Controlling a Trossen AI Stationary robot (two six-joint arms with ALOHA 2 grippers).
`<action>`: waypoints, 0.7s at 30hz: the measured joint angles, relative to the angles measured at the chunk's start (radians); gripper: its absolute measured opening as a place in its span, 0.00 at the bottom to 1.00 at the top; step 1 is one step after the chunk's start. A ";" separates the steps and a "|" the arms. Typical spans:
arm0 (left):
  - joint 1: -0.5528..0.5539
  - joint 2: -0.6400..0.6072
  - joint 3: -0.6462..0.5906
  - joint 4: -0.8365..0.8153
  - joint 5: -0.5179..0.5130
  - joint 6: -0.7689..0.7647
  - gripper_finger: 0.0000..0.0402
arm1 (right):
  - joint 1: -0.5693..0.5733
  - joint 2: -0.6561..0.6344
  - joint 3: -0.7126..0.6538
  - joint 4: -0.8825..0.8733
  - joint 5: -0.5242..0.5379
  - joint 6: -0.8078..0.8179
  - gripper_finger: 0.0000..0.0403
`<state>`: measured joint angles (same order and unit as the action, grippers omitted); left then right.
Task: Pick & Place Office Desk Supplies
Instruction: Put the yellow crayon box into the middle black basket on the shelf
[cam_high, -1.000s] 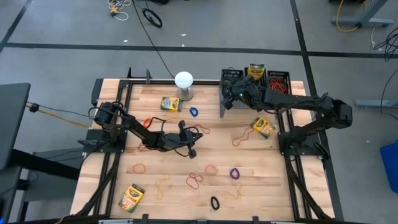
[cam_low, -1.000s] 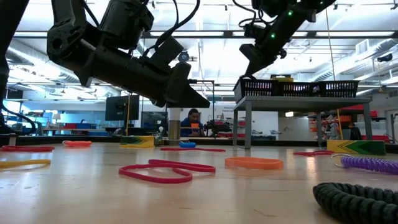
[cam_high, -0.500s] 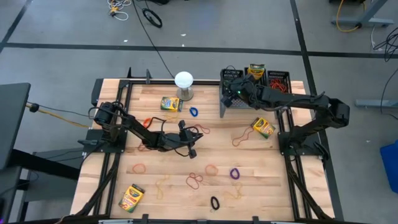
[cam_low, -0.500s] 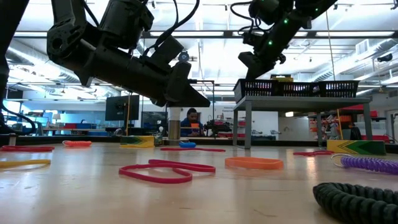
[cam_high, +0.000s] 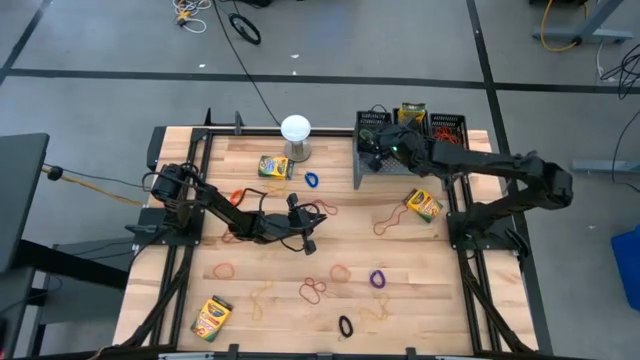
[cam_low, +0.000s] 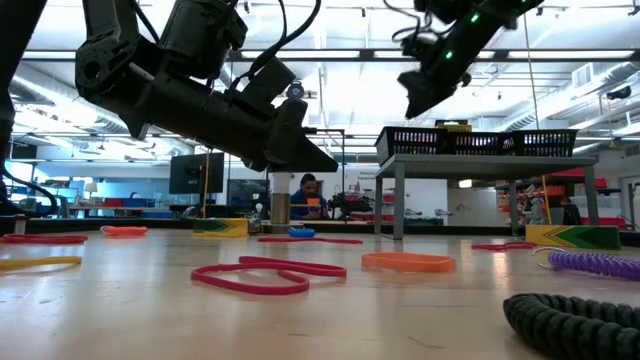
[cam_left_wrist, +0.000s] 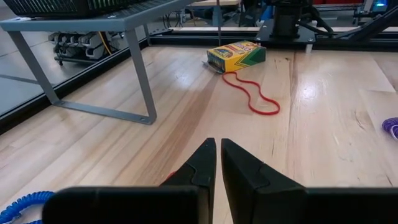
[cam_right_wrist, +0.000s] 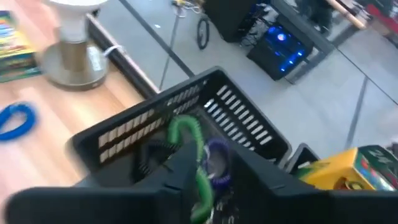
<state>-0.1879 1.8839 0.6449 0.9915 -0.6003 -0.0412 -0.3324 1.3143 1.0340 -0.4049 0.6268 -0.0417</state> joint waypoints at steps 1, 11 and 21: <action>0.000 0.000 0.000 0.000 0.000 0.000 0.08 | 0.017 -0.019 0.000 -0.027 -0.001 0.001 0.20; -0.001 0.000 0.000 0.000 0.001 -0.001 0.08 | 0.329 -0.178 -0.195 -0.088 -0.075 0.132 0.02; -0.029 -0.080 0.007 -0.118 0.032 0.040 0.05 | 0.660 -0.183 -0.512 0.310 -0.013 0.221 0.01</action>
<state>-0.2169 1.8040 0.6518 0.8733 -0.5678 -0.0010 0.3277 1.1313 0.5217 -0.0951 0.6143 0.1795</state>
